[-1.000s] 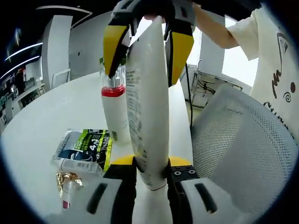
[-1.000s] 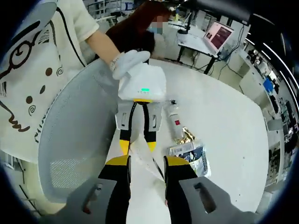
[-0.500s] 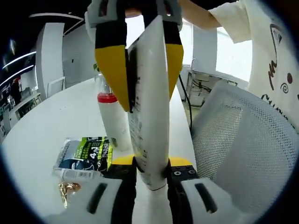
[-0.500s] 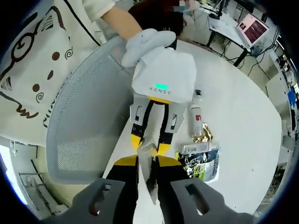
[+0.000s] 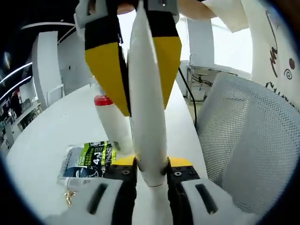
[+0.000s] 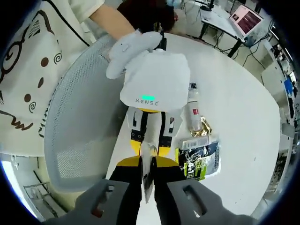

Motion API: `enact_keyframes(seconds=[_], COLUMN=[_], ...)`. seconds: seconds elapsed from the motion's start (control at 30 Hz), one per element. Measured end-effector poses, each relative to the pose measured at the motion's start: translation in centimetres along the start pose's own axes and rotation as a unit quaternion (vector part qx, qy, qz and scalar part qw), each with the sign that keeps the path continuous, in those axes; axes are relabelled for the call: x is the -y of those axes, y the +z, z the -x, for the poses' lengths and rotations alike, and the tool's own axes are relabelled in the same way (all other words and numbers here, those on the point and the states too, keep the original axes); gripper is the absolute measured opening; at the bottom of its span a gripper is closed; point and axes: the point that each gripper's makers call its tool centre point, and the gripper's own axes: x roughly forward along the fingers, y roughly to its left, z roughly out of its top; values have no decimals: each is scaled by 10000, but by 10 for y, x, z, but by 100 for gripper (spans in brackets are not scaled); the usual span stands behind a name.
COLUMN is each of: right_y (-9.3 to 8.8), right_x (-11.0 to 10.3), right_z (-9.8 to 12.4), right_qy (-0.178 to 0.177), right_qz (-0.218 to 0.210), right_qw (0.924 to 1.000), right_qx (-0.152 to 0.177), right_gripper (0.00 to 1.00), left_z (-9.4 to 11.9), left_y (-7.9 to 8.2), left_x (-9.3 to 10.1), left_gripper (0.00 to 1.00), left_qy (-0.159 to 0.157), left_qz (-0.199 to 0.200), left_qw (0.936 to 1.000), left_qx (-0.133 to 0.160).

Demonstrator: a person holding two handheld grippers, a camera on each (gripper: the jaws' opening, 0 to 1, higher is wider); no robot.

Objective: Arrange the skincare products in the storage area until every visible bottle or jar stands upright without overlapping.

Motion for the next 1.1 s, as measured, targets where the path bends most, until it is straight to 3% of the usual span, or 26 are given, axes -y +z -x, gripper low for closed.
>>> enact_keyframes(seconds=[0.17, 0.27, 0.67, 0.8, 0.83, 0.87, 1.1], right_y=[-6, -4, 7, 7, 7, 5, -4], right_x=[5, 8, 15, 16, 18, 19, 32], right_z=[-2, 2, -2, -2, -2, -1, 2], right_qy=[-35, -25, -49, -73, -94, -72, -174], right_qz=[-117, -296, -313, -323, -335, -411, -573], right_qw=[9999, 9995, 9994, 9994, 9993, 9991, 9981], right_qx=[13, 110, 147, 127, 125, 109, 126], right_gripper=[6, 6, 6, 6, 6, 6, 7], left_z=[1, 3, 16, 13, 10, 12, 7], left_y=[-4, 9, -4, -7, -8, -9, -7], left_x=[-5, -8, -16, -14, -9, -15, -32], left_gripper=[17, 17, 22, 18, 16, 16, 15], left_qy=[91, 160, 323, 324, 171, 256, 345], left_qz=[173, 393, 324, 175, 107, -19, 144], left_qw=[9998, 9987, 9989, 9991, 9995, 9993, 9990], left_qx=[-47, 284, -52, -203, -257, -275, -255])
